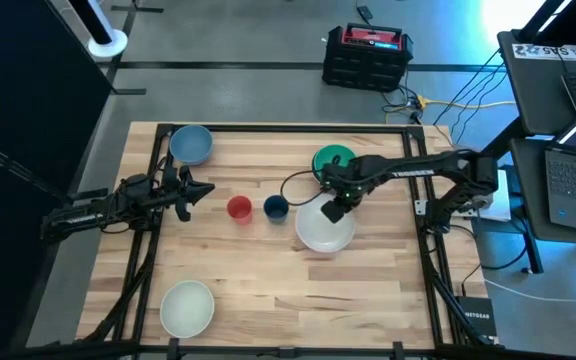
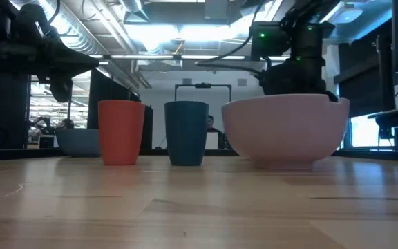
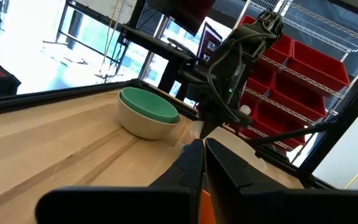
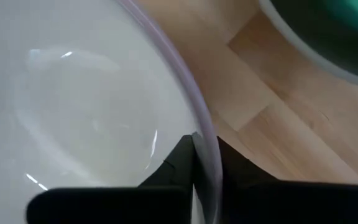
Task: Nest bowls inside each other
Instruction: Move the right white bowl, then stack the gray and green bowls on the white bowl
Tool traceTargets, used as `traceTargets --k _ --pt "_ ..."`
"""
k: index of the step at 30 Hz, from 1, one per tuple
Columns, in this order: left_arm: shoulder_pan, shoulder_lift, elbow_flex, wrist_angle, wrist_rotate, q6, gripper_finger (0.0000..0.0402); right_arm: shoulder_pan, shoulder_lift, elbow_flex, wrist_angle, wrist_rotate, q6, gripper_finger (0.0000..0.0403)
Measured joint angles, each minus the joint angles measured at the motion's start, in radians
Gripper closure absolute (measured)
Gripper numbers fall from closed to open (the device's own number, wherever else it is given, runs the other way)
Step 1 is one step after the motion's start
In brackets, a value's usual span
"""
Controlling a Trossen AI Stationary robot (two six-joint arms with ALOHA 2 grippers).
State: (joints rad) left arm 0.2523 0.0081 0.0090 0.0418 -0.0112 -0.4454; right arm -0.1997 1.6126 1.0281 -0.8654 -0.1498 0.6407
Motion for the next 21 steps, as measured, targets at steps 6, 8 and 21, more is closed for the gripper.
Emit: traceTargets --k 6,8,21 --pt "0.0 0.0 0.0 0.0 0.0 0.0 0.0402 0.003 0.004 0.008 0.002 0.025 0.004 0.0329" --pt "0.0 0.0 0.0 0.0 0.0 0.0 0.0402 0.002 0.004 0.008 0.001 0.023 0.004 0.0299" --pt "0.0 0.0 0.0 -0.004 0.0 0.004 0.0402 -0.065 -0.01 0.221 -0.064 0.072 -0.108 0.0227"
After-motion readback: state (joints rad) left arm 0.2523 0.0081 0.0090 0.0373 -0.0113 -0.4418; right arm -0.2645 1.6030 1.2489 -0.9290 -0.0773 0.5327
